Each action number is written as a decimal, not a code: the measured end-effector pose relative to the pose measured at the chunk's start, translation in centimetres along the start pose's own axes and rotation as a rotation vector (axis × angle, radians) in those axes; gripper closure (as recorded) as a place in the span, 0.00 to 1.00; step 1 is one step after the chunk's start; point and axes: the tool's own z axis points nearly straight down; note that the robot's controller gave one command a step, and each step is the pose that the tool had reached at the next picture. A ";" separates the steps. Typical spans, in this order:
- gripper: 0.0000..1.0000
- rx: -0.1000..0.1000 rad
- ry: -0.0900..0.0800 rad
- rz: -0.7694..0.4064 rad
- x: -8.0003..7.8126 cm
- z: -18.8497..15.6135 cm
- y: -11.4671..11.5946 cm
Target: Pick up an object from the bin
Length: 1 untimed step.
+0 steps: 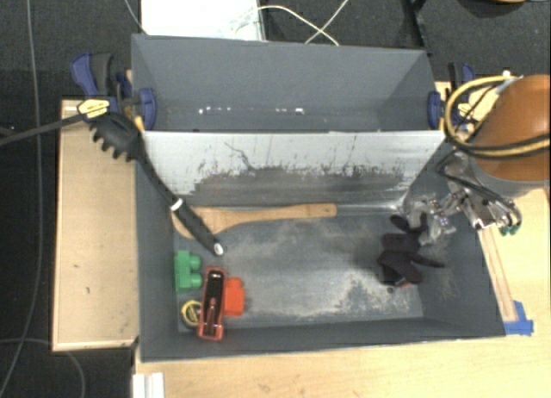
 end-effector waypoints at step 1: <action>1.00 -0.018 0.017 -0.166 1.6 -2.4 4.4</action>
Offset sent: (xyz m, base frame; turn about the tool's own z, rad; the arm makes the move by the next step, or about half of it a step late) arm -0.0246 0.0177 0.2052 -0.0292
